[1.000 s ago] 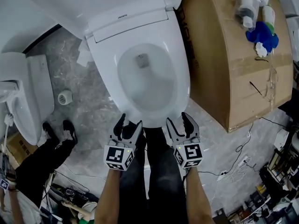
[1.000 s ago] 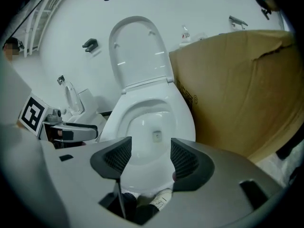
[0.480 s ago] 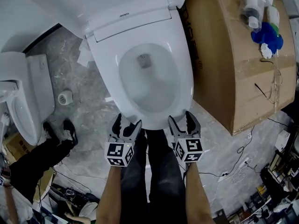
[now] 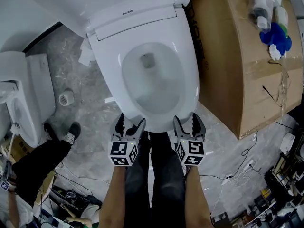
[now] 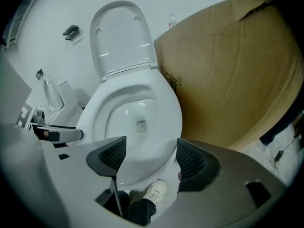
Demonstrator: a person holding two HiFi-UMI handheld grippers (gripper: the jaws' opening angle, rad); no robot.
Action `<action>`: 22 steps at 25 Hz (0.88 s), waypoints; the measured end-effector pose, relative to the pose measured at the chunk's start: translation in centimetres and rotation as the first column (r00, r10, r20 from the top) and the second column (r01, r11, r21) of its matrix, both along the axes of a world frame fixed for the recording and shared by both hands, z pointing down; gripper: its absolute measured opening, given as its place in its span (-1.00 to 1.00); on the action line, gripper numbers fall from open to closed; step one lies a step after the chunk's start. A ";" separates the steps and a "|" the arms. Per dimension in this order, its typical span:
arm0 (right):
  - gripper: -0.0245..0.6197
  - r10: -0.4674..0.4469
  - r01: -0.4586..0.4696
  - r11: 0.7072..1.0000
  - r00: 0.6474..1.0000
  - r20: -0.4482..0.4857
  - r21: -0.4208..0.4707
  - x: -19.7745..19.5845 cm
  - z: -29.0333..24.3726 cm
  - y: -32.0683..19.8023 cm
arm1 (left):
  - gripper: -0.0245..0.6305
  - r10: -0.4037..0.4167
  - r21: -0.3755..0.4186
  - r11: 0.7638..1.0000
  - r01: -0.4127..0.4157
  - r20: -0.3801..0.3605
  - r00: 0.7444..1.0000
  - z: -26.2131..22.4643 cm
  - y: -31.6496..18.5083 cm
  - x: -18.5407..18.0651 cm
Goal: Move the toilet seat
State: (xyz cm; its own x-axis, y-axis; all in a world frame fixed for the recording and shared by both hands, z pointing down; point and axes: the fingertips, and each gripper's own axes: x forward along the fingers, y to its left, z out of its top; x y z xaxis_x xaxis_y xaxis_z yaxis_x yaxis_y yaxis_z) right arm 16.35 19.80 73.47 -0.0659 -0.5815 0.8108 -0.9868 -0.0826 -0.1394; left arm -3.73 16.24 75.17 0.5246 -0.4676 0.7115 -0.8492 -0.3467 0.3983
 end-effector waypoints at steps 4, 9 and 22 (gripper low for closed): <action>0.08 0.057 -0.056 0.998 0.998 0.031 -0.033 1.1 1.4 0.3 | 0.20 -0.010 -0.004 1.000 0.010 0.005 1.000 0.2 -0.2 0.0; 0.10 0.046 -0.043 0.998 0.995 0.085 -0.042 0.8 2.4 -0.3 | 0.20 -0.013 -0.002 1.000 0.013 0.019 1.000 0.4 -0.5 0.0; 0.12 0.062 -0.058 0.998 0.986 0.152 -0.026 0.5 2.3 -0.5 | 0.19 -0.012 -0.013 1.000 0.012 0.022 1.000 0.2 -0.1 0.2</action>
State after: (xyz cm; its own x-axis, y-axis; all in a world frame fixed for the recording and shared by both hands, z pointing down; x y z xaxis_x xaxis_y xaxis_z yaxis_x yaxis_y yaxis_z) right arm 16.84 19.29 75.73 -0.1555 -0.5707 0.8063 -0.9471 -0.1458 -0.2859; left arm -3.53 16.10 75.36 0.5035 -0.4641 0.7288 -0.8617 -0.3311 0.3845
